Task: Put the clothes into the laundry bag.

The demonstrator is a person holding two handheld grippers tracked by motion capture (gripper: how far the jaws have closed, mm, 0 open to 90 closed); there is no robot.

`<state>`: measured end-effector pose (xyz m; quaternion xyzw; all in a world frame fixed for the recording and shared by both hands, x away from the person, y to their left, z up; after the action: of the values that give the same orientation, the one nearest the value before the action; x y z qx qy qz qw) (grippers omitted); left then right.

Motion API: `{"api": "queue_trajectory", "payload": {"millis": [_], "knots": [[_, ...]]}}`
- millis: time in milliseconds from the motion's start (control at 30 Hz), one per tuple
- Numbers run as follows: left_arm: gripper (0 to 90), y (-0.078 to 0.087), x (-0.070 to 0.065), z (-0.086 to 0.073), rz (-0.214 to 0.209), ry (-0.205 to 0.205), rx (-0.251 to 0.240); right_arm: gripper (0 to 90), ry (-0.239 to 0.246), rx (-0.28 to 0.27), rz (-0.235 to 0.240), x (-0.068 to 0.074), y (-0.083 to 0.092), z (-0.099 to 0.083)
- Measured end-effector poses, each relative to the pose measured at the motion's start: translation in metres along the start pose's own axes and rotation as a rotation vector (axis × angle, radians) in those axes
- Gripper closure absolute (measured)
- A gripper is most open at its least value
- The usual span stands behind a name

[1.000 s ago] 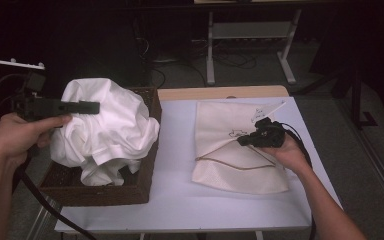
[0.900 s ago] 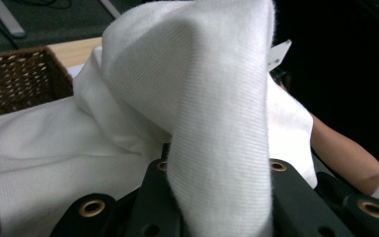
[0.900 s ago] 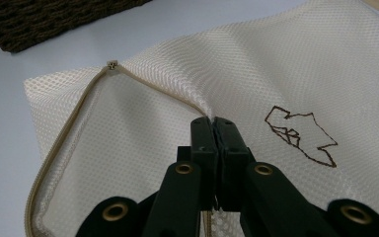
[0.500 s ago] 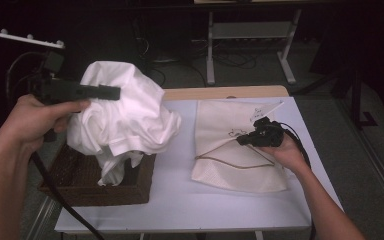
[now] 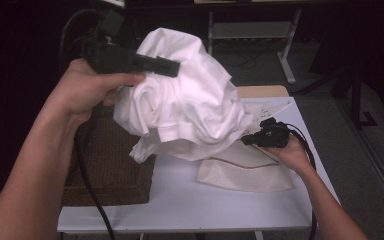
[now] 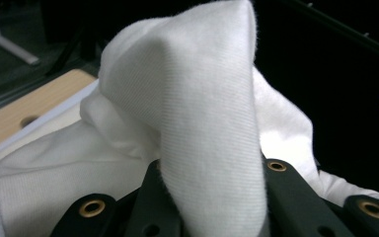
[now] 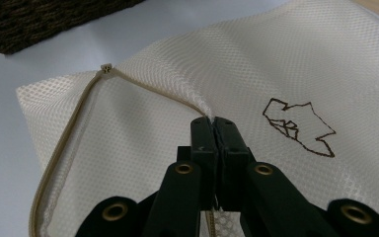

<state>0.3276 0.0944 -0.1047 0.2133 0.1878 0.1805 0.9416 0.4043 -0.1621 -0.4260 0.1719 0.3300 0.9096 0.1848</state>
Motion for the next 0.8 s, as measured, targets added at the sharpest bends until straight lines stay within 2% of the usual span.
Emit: {"api": "queue_trajectory", "payload": {"millis": [133,233,333,433,533,600,733,800], "knots": [[78.7,-0.015,-0.02,0.017,-0.047,-0.03,-0.011,87.9,-0.012,-0.011,0.002,-0.002,0.001,-0.001],[78.7,-0.028,-0.031,0.022,-0.071,-0.048,0.003,87.9,-0.013,-0.019,0.002,-0.001,0.001,-0.003],[78.7,-0.037,-0.035,0.02,-0.092,-0.047,0.013,87.8,-0.022,-0.023,0.003,-0.003,0.002,-0.007],[78.7,-0.048,-0.034,0.014,-0.092,-0.034,0.026,87.8,-0.034,-0.032,0.005,-0.005,0.003,-0.011],[78.7,-0.058,-0.029,0.004,-0.088,-0.026,0.06,87.8,-0.05,-0.042,0.007,-0.007,0.005,-0.012],[78.6,-0.059,-0.023,-0.008,-0.078,-0.013,0.082,87.8,-0.045,-0.041,0.006,-0.006,0.005,-0.012],[78.6,-0.055,-0.007,-0.041,-0.065,0.025,0.115,87.9,-0.044,-0.022,0.014,-0.006,0.004,-0.015],[78.6,-0.052,-0.001,-0.059,-0.073,0.057,0.127,87.9,-0.043,-0.017,0.017,-0.005,0.002,-0.014]]}}
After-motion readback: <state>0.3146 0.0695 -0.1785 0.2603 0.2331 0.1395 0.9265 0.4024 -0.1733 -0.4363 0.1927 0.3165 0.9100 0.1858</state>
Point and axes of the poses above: each handheld gripper's, and its own axes: y roughly backward along the jaws, z roughly out of its top, x roughly to its left, the point moved 7 cm from there along -y, roughly forward along the jaws, and after that the axes turned 6 degrees about z, right-handed, at the moved point
